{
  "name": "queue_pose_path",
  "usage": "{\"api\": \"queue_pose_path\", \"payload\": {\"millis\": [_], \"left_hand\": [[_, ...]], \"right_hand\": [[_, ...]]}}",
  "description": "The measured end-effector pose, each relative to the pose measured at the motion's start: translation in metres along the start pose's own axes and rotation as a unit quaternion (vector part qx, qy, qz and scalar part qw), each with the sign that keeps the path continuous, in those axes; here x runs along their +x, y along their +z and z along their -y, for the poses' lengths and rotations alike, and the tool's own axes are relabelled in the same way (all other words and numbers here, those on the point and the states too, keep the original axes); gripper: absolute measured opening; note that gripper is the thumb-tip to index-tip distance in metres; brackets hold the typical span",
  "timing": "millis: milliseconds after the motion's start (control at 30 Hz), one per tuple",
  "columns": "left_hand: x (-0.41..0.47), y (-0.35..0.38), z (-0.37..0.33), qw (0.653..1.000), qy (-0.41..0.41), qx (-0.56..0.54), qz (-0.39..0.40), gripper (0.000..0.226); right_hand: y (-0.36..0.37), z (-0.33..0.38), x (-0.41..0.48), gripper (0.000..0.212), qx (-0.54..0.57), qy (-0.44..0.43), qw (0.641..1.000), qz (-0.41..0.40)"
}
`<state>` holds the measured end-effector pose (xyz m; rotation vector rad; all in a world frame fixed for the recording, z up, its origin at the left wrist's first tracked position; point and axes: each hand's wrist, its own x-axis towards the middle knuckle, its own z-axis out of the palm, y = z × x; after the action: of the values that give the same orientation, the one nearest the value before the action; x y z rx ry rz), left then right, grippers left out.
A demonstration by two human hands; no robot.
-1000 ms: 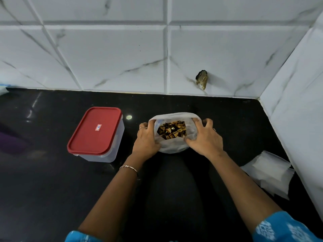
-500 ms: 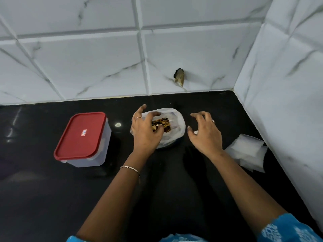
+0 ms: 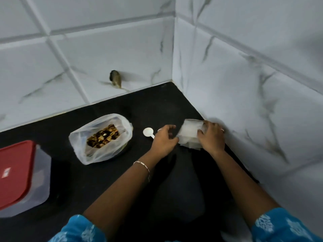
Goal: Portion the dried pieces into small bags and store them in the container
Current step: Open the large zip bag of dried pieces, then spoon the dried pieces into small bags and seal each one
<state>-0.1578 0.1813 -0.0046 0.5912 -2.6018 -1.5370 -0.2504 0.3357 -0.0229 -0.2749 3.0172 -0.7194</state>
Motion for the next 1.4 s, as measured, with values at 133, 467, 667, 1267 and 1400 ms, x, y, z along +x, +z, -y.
{"api": "queue_pose_path", "payload": {"millis": [133,467,667,1267,1400], "left_hand": [[0.027,0.017,-0.011,0.997,-0.017,0.045,0.054,0.06],[0.056,0.025,0.0,0.999,-0.036,0.016,0.028,0.054],[0.057,0.016,-0.006,0.998,-0.025,-0.028,0.042,0.045],[0.0,-0.058,-0.034,0.978,0.092,-0.085,-0.168,0.078],[-0.021,-0.085,-0.03,0.973,0.099,-0.031,-0.208,0.087]], "right_hand": [[0.005,-0.012,0.009,0.063,0.022,0.018,0.998,0.06],[0.006,-0.019,0.024,0.083,0.08,-0.054,0.993,0.07],[0.0,-0.013,0.027,0.039,0.14,-0.086,0.986,0.009],[-0.047,0.093,-0.001,0.016,0.297,-0.191,0.936,0.011],[-0.048,0.125,-0.017,0.009,0.341,-0.225,0.911,0.066]]}}
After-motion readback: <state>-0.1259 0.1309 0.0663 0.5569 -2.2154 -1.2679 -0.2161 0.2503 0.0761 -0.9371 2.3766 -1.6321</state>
